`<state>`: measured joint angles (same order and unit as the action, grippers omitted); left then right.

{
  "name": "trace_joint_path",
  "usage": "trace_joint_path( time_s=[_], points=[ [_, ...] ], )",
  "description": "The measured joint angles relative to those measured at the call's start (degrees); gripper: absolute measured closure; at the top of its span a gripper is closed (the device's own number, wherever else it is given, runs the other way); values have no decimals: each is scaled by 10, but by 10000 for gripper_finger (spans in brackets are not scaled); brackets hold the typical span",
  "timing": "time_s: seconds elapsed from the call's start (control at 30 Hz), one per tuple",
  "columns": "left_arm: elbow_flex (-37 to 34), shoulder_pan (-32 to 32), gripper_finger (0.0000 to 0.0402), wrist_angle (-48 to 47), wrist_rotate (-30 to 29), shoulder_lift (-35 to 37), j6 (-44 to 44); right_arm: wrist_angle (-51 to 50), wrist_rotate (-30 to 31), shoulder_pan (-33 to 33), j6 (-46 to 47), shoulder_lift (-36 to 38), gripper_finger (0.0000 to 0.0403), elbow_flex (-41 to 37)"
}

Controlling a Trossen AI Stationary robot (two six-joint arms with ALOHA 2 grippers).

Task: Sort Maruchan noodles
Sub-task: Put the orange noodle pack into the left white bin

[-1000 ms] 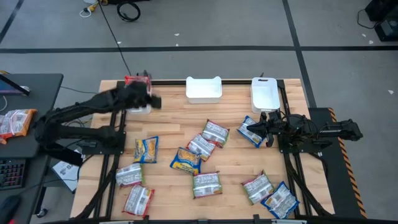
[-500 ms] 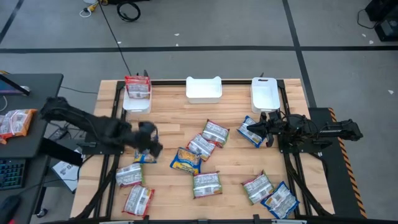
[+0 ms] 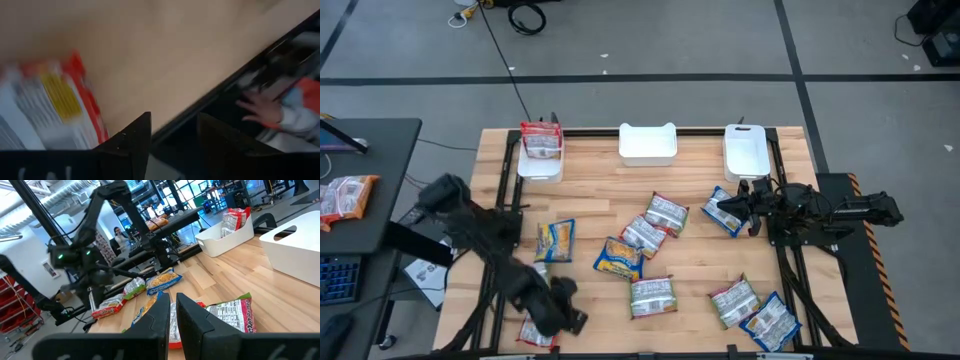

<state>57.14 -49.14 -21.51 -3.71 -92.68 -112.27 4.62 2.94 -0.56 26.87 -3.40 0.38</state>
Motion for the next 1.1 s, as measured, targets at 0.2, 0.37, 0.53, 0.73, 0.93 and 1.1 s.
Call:
trace_joint_path(
  time_s=[0.2, 0.37, 0.53, 0.73, 0.93, 1.1],
  points=[
    [150, -17, 239, -147, 48, -87, -5, 0, 0, 0, 0, 0, 366, 0],
    [246, -42, 239, -340, 69, -123, -45, 0, 0, 0, 0, 0, 366, 0],
    [245, -81, 239, -451, 91, -132, -161, 0, 0, 0, 0, 0, 366, 0],
    [189, -87, 239, -395, 105, -132, -191, 0, 0, 0, 0, 0, 366, 0],
    [133, -54, 239, -296, 57, -129, -137, 0, 0, 0, 0, 0, 366, 0],
    [121, -20, 239, -233, 28, -127, -25, 0, 0, 0, 0, 0, 366, 0]
  ],
)
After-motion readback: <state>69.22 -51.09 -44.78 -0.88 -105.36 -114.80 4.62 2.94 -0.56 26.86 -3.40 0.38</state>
